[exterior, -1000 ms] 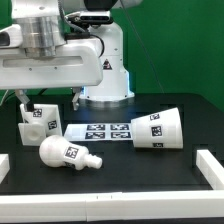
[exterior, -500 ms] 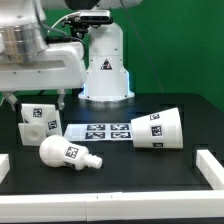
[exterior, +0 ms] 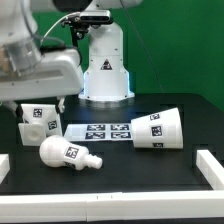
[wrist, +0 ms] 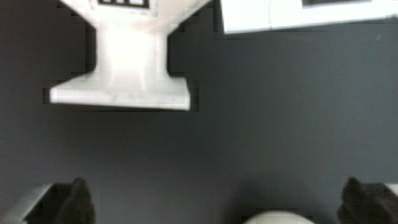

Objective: Assemble lamp

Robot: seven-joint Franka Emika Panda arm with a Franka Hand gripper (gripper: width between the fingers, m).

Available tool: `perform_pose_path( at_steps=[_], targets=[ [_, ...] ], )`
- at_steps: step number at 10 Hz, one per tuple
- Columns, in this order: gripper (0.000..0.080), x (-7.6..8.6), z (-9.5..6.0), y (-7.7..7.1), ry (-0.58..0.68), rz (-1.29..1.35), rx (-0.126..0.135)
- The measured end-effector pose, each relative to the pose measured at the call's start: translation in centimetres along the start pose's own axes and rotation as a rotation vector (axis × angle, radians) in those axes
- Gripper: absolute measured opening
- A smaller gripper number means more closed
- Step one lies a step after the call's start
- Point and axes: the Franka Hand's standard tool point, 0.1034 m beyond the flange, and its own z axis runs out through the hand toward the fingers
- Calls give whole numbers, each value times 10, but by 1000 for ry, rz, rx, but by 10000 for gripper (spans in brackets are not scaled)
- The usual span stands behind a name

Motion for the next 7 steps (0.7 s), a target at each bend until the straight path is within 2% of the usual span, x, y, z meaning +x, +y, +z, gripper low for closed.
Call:
perform_pose_path(
  at_steps=[2, 4, 5, 7],
  targets=[
    [699, 14, 8, 9, -131, 5, 35],
    [699, 10, 13, 1, -284, -17, 69],
    [699, 15, 14, -2, -310, -37, 78],
    [699, 16, 15, -2, -306, -59, 77]
  ],
)
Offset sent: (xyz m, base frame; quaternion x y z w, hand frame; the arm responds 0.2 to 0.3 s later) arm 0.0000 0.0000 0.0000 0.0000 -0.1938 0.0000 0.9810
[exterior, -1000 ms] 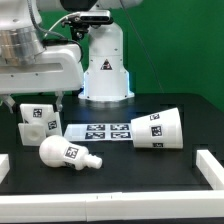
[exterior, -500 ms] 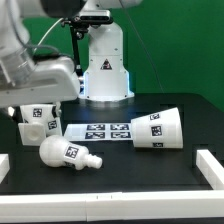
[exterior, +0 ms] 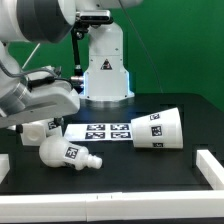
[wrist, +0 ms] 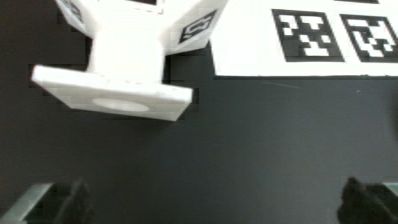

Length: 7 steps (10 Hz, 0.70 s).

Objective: Assemble lamp

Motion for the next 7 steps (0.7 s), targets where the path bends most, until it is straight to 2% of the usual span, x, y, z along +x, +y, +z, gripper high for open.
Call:
perform_pose_path(
  at_steps=[1, 2, 3, 7],
  targets=[
    [699, -6, 3, 6, -24, 21, -5],
    [699, -14, 1, 8, -63, 45, 4],
    [699, -15, -8, 13, -83, 58, 4],
    [699, -10, -6, 7, -75, 4, -6]
  ],
)
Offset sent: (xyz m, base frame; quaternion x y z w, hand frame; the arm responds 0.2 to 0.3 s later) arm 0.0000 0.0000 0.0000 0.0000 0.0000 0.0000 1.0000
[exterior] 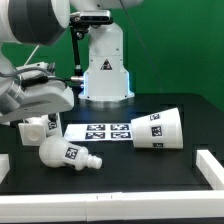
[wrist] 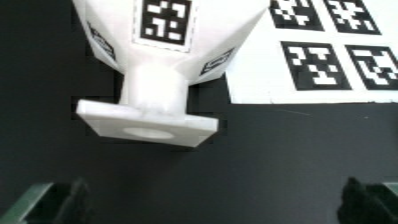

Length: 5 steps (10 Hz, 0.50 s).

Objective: Assemble lamp

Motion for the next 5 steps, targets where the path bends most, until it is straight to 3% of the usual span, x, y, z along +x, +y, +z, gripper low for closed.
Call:
perform_pose_path(
  at_steps=[1, 2, 3, 4, 5],
  targets=[
    [699, -1, 1, 3, -3, -6, -2],
    [699, -6, 7, 19, -17, 33, -5],
    [699, -10, 11, 32, -32, 107, -35],
    [699, -9, 21, 37, -38, 117, -30],
    [699, -5, 29, 44, -11, 113, 1]
  ],
)
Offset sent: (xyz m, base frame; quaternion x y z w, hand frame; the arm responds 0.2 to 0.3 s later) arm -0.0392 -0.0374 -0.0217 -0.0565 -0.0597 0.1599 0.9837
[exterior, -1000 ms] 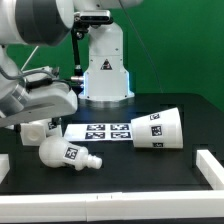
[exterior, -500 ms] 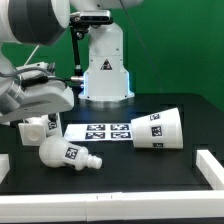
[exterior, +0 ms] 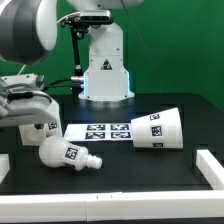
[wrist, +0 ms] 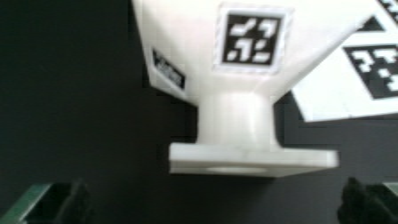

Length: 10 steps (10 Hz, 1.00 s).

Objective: Assemble lamp

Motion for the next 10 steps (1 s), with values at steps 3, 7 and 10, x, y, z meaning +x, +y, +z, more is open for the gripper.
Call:
perform_pose_path(
  at_steps=[3, 7, 10],
  targets=[
    [699, 0, 0, -4, -4, -24, -3],
    [699, -4, 9, -21, -79, 31, -12],
    [699, -6, 24, -19, -111, 36, -8]
  ],
)
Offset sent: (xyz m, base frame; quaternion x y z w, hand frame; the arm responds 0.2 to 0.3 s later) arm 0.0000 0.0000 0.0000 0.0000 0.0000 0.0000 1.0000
